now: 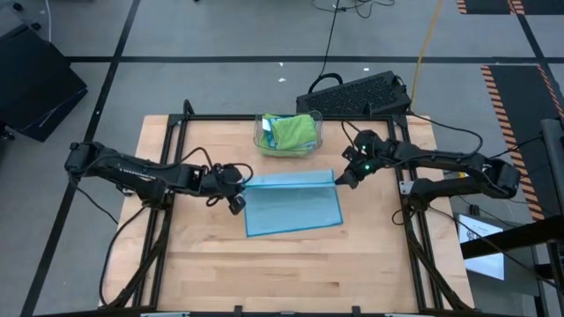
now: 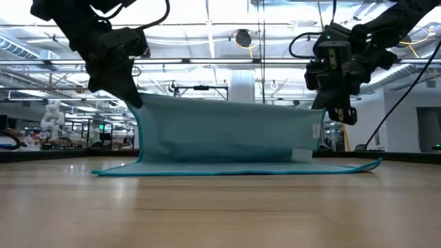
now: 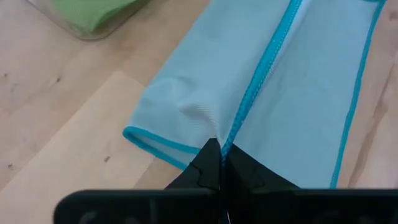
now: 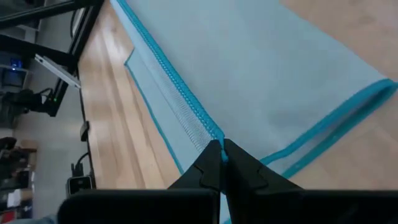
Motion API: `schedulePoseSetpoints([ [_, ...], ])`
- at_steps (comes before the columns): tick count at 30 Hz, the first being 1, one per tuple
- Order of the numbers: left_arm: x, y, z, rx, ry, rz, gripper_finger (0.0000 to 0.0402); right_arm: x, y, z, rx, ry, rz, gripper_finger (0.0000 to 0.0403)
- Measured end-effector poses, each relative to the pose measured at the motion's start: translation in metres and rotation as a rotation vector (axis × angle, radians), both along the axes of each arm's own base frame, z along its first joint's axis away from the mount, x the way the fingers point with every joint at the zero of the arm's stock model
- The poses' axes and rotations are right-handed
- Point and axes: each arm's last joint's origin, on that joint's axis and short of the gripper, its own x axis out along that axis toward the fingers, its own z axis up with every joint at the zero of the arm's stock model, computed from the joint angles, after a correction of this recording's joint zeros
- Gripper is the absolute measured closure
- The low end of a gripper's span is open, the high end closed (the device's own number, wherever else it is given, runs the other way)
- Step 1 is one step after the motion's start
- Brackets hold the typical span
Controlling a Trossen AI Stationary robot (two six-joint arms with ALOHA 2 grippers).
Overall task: Fold microfiber towels
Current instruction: Fold the blue microfiber cloth
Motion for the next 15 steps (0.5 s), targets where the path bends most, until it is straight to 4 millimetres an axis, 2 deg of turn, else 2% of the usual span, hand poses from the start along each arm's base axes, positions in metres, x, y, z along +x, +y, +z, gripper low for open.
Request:
schedulePoseSetpoints([
  [9,-0.003,-0.009,-0.021,-0.053,-0.085,-0.029,0.0393,-0.002,0.014,-0.015,0.052,0.043,0.029,0.0403],
  [15,-0.006,-0.015,-0.028,-0.083,-0.095,-0.027,0.0397,-0.001,0.027,-0.02,0.071,0.069,0.073,0.0403],
])
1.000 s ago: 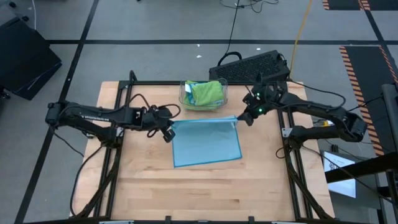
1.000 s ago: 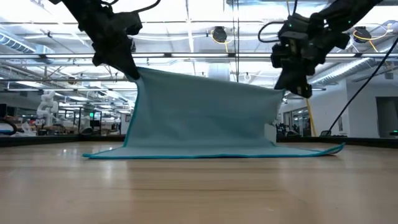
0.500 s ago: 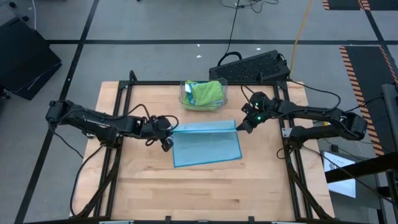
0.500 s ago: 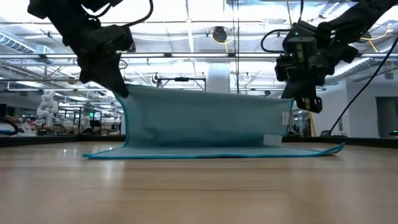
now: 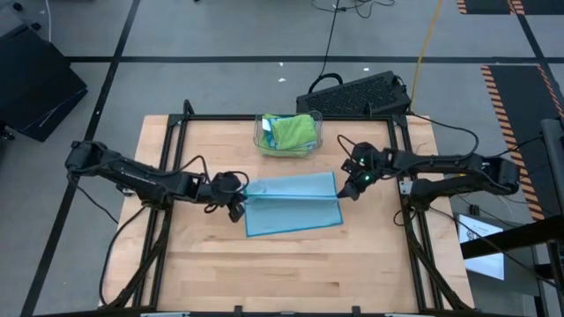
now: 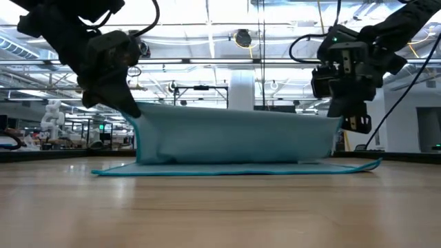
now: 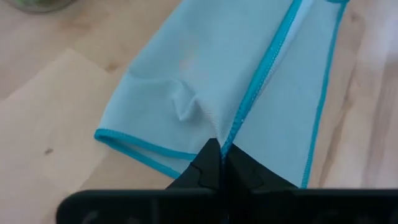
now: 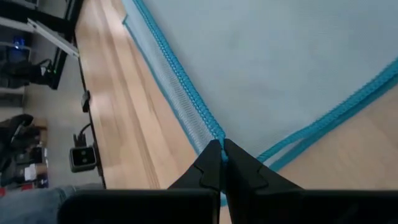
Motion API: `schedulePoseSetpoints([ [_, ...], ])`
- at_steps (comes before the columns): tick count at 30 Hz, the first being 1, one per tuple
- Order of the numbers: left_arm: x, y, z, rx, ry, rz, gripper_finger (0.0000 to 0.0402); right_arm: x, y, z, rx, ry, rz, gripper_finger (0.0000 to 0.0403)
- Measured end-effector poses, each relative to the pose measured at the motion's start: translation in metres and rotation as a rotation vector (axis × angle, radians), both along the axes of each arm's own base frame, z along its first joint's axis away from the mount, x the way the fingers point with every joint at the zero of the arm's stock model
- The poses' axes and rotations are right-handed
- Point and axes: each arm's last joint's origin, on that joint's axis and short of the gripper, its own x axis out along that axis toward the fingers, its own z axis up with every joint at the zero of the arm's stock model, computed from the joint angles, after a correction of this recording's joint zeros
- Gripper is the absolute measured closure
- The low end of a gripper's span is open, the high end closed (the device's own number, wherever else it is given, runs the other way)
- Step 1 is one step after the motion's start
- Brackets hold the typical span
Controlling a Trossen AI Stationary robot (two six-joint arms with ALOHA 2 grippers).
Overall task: Fold microfiber towels
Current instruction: Fold the blue microfiber cloth
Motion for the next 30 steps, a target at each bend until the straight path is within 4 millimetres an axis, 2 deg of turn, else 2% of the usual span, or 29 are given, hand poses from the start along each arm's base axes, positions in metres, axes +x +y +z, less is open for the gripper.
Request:
schedulePoseSetpoints([
  [11,-0.005,-0.007,-0.037,-0.051,-0.025,-0.034,0.0393,-0.005,0.009,-0.018,-0.038,0.033,-0.015,0.0403],
  [21,-0.004,-0.007,-0.038,-0.044,-0.023,-0.044,0.039,-0.008,0.025,-0.031,0.017,0.025,-0.01,0.0403],
  [26,0.001,-0.009,-0.03,-0.048,-0.051,-0.063,0.0398,-0.01,0.03,-0.035,0.032,0.031,-0.004,0.0403],
  [30,0.003,-0.009,-0.027,-0.042,-0.058,-0.075,0.0389,-0.009,0.033,-0.035,0.029,0.028,0.012,0.0403],
])
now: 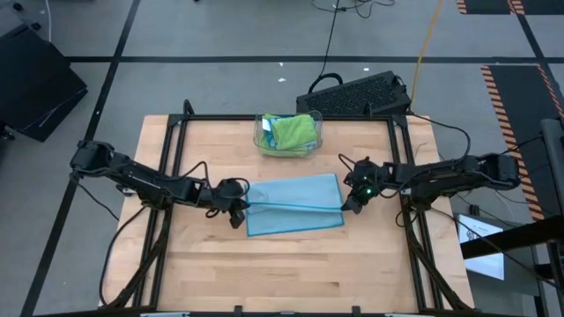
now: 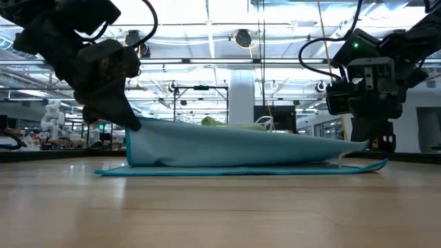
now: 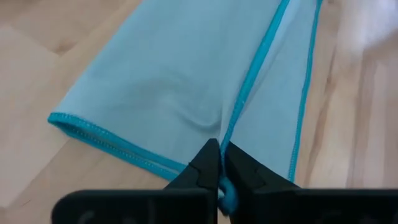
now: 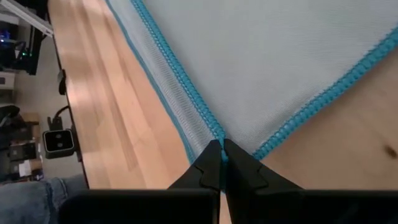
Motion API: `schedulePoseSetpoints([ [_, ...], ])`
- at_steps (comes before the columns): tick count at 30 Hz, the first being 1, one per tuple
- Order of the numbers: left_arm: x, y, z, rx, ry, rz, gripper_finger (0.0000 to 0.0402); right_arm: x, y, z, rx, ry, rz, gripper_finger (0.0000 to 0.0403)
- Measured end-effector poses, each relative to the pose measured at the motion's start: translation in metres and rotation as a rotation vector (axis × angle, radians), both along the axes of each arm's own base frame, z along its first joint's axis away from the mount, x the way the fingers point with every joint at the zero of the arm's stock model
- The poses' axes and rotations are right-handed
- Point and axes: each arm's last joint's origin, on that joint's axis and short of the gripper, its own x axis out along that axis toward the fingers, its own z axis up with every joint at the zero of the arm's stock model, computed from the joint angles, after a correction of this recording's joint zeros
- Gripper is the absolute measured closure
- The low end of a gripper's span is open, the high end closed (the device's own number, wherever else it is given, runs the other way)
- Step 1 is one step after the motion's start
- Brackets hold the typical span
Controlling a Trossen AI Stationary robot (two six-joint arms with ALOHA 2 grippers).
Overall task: Fold microfiber towels
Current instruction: Fold the blue microfiber cloth
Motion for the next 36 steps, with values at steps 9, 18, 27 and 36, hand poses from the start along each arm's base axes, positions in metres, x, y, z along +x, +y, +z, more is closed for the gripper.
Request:
schedulePoseSetpoints([
  [9,-0.002,0.0,-0.002,0.002,0.031,0.002,0.0396,0.001,0.006,-0.001,-0.015,0.008,0.019,0.0377],
  [18,-0.001,0.0,-0.001,-0.002,0.011,0.002,0.034,0.002,0.008,0.0,0.0,0.012,0.011,0.0327],
  [27,0.0,-0.002,0.0,-0.081,-0.001,0.004,0.0242,0.0,0.011,0.0,0.073,0.024,0.049,0.029],
  [36,-0.002,-0.013,0.001,-0.377,0.073,-0.221,0.0198,-0.003,0.012,-0.002,0.133,0.08,0.044,0.0244],
])
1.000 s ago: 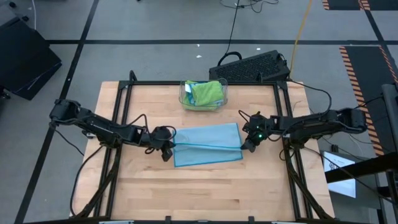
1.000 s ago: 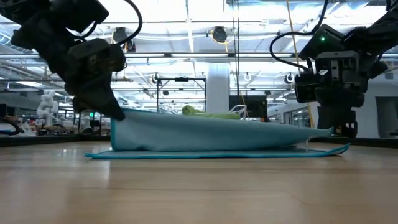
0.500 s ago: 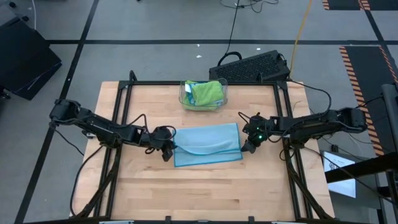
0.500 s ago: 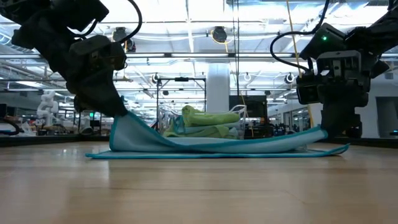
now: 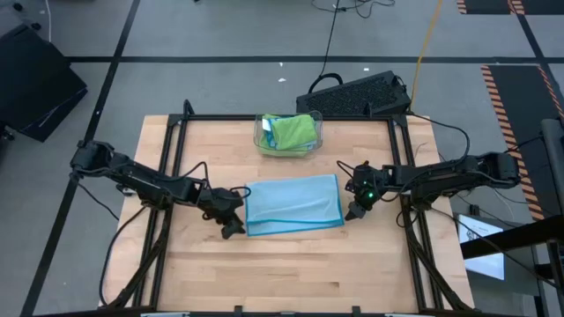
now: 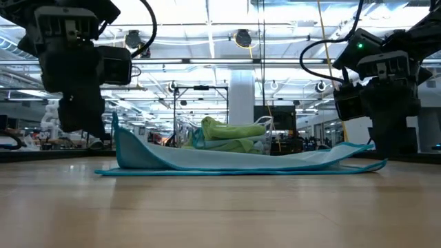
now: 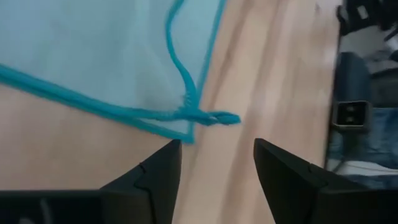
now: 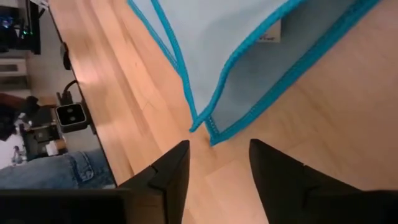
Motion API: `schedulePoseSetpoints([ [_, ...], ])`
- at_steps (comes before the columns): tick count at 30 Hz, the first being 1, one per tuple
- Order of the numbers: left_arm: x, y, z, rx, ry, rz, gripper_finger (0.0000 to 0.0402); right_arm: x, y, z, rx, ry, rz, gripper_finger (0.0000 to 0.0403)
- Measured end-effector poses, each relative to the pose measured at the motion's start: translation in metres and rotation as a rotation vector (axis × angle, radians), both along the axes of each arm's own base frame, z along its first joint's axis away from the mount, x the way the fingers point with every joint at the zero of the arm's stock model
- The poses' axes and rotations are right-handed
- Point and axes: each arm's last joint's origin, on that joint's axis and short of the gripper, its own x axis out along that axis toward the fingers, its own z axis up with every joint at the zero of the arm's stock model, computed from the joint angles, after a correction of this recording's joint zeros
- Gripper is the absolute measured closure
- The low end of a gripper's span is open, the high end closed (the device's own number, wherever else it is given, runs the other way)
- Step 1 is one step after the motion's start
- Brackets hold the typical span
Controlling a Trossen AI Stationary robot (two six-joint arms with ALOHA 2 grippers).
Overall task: Fold microfiber towels
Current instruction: Fold the blue microfiber cloth
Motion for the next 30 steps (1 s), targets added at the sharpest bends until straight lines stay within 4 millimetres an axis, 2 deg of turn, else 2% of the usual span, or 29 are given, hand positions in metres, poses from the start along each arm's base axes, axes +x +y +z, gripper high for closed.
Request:
schedulePoseSetpoints([
  [5,-0.001,-0.001,0.005,-0.095,0.014,0.046,0.0197,0.001,0.0,0.002,0.057,0.004,-0.026,0.0238],
  [9,-0.002,0.0,0.016,-0.131,-0.04,0.083,0.0197,0.005,0.0,0.009,0.096,-0.033,-0.083,0.0238],
  [14,-0.008,0.006,0.034,-0.078,-0.141,0.224,0.0197,0.013,-0.003,0.025,0.096,-0.1,-0.218,0.0238],
  [16,-0.009,0.006,0.035,-0.045,-0.151,0.292,0.0199,0.017,-0.005,0.034,0.072,-0.132,-0.258,0.0238],
  [19,-0.014,0.005,0.025,-0.047,-0.044,0.415,0.0201,0.023,-0.007,0.045,0.023,-0.167,-0.295,0.0238],
  [23,-0.014,0.004,0.005,-0.208,0.157,0.591,0.0201,0.031,-0.01,0.053,-0.034,-0.178,-0.331,0.0239],
  [26,-0.008,-0.001,-0.003,-0.347,0.232,0.657,0.0201,0.034,-0.011,0.05,-0.037,-0.154,-0.332,0.0247],
  [30,0.004,-0.008,-0.009,-0.429,0.205,0.679,0.0202,0.036,-0.008,0.038,-0.044,-0.082,-0.309,0.0273],
])
